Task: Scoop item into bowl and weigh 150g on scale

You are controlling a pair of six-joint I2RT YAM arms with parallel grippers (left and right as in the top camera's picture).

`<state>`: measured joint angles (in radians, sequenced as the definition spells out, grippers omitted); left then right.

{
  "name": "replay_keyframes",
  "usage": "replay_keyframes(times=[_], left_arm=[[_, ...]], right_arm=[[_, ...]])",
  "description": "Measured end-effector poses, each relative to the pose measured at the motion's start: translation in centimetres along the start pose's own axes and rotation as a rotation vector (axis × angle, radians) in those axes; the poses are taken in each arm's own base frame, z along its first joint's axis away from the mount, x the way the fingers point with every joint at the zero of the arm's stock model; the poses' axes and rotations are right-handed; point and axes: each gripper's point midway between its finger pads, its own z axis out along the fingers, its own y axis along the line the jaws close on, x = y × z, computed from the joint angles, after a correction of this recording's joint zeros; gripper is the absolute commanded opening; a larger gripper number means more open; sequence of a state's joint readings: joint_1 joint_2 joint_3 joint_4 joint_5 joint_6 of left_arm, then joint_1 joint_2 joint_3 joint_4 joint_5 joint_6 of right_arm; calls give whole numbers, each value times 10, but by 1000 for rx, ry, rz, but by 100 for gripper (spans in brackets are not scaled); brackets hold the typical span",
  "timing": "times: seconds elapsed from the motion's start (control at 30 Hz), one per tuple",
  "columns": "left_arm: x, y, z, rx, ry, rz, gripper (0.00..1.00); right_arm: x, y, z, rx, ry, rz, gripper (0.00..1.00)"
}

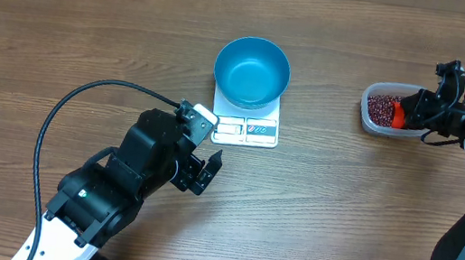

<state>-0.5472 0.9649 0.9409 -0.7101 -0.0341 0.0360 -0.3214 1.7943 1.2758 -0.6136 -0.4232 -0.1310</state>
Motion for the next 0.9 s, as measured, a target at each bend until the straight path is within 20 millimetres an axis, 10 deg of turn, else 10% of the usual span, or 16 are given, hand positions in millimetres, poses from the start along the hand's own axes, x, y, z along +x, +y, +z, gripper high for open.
replay_keyframes(times=[0.9], left_arm=[[0, 0, 0, 0, 0, 0, 100]], right_arm=[[2, -24, -3, -95, -17, 150, 4]])
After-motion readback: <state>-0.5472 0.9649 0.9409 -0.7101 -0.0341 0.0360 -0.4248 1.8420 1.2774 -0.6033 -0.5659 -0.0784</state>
